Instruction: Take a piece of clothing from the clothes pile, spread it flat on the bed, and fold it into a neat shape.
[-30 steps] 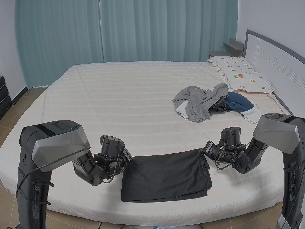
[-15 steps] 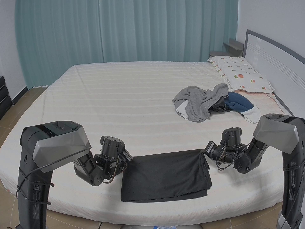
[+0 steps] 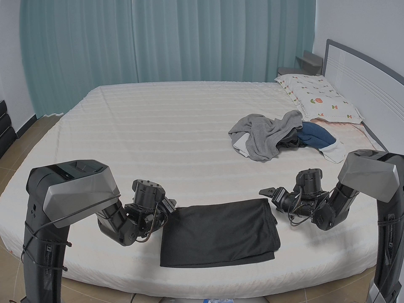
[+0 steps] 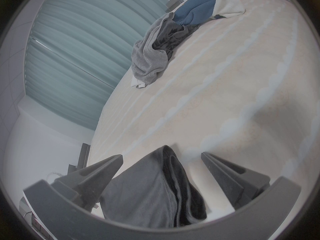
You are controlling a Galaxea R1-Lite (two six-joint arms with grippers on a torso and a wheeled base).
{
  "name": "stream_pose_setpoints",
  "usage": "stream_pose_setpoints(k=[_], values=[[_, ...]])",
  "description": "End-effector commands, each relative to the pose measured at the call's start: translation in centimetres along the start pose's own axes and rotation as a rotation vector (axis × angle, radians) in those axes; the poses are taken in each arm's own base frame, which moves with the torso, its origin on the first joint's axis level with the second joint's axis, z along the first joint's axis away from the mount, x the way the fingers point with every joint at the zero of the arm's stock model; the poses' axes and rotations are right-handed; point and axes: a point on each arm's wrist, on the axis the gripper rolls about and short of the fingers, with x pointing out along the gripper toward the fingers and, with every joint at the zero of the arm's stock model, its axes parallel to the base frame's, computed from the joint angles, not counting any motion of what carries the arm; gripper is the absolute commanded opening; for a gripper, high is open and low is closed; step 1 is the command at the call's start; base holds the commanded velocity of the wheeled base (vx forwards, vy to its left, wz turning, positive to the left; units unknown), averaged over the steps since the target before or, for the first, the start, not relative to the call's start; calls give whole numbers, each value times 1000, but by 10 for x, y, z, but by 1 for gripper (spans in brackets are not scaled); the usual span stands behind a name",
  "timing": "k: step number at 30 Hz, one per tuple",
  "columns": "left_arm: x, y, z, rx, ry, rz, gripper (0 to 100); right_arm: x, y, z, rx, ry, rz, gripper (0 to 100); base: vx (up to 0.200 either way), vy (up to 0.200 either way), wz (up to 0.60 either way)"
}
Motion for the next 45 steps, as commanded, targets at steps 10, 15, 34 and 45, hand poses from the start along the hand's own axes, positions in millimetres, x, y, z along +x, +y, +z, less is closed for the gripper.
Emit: stream_pose_setpoints(k=[10, 15, 34, 45], values=[[-33, 4, 36, -214, 123, -125, 100, -79, -19, -36, -167, 219, -23, 100, 0, 0, 0], [-31, 4, 32, -203, 126, -118, 100, -82, -25, -44, -215, 283, -3, 100, 0, 0, 0], [-31, 3, 31, -192, 123, -118, 100, -89, -29, -58, -278, 344, -27, 0, 0, 0, 0], [-31, 3, 30, -191, 124, -119, 100, -95, -27, -57, -317, 355, -33, 0, 0, 0, 0]])
